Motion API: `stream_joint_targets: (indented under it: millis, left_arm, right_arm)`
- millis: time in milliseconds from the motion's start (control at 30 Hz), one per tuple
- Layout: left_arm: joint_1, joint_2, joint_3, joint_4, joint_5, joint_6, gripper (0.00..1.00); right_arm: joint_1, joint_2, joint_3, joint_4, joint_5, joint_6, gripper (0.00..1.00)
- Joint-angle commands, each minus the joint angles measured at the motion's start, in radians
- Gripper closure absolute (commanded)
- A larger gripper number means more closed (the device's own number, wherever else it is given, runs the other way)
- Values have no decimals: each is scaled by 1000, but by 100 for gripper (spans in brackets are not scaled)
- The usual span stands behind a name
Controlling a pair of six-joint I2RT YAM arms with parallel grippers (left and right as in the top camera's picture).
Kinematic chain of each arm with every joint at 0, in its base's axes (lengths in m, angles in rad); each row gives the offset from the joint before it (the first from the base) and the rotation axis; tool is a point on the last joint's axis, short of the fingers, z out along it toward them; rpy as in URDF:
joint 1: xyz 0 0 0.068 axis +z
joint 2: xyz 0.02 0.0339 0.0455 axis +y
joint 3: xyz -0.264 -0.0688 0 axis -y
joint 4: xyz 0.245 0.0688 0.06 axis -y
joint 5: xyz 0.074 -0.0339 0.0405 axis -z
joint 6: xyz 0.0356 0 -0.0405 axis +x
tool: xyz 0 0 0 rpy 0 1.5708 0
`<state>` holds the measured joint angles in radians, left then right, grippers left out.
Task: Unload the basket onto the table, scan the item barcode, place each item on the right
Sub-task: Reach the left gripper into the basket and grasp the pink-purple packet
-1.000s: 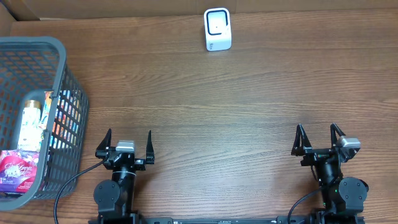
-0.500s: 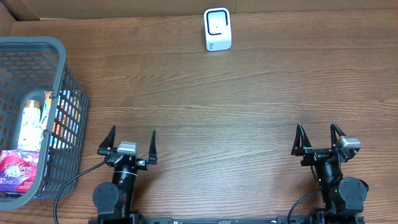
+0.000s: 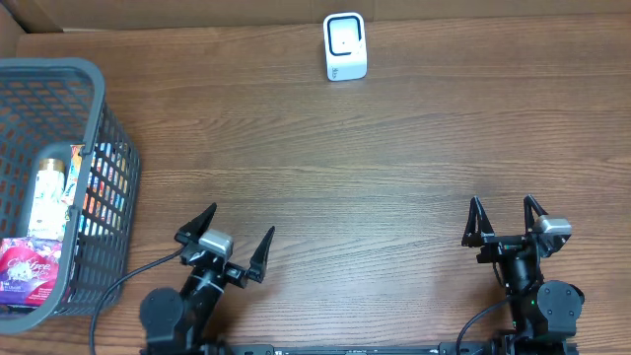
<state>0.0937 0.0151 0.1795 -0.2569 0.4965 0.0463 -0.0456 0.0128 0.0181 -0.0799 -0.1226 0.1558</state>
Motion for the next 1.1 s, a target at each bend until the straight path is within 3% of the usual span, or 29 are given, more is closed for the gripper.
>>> stream_joint_targets:
  millis: [0,200,400,500,600,767,833,967,1067]
  left_arm:
    - [4,-6,138,-44,29,-21,0]
    - [4,96,324,-185,-106,-135,0]
    - [4,437,657,-311,-146,-146,0]
    - [4,655,900,-431,-171,-85,0]
    - [4,865,1183,-591,-142,61,0]
    - [5,1077,1471,-825,-150,102,0]
    - [5,1133,1545,-886,-213,55,0]
    - [56,1228,1697,-988,-488,-158,0]
    - [147,1289,1831,-1064,-531,-190,0]
  right_arm:
    - [-2,-10,-10,5,10,-7,0]
    - [-2,-10,-10,5,10,-7,0]
    - [-2,-10,-10,5,10,-7,0]
    - [-2,-10,-10,5,10,-7,0]
    - [-2,-10,-10,5,10,-7,0]
    - [-2,-10,-10,5,10,-7,0]
    - [-2,-10,-10,5,10,-7,0]
    - [-2,-10,-10,5,10,-7,0]
    - [-2,-10,-10,5,10,-7,0]
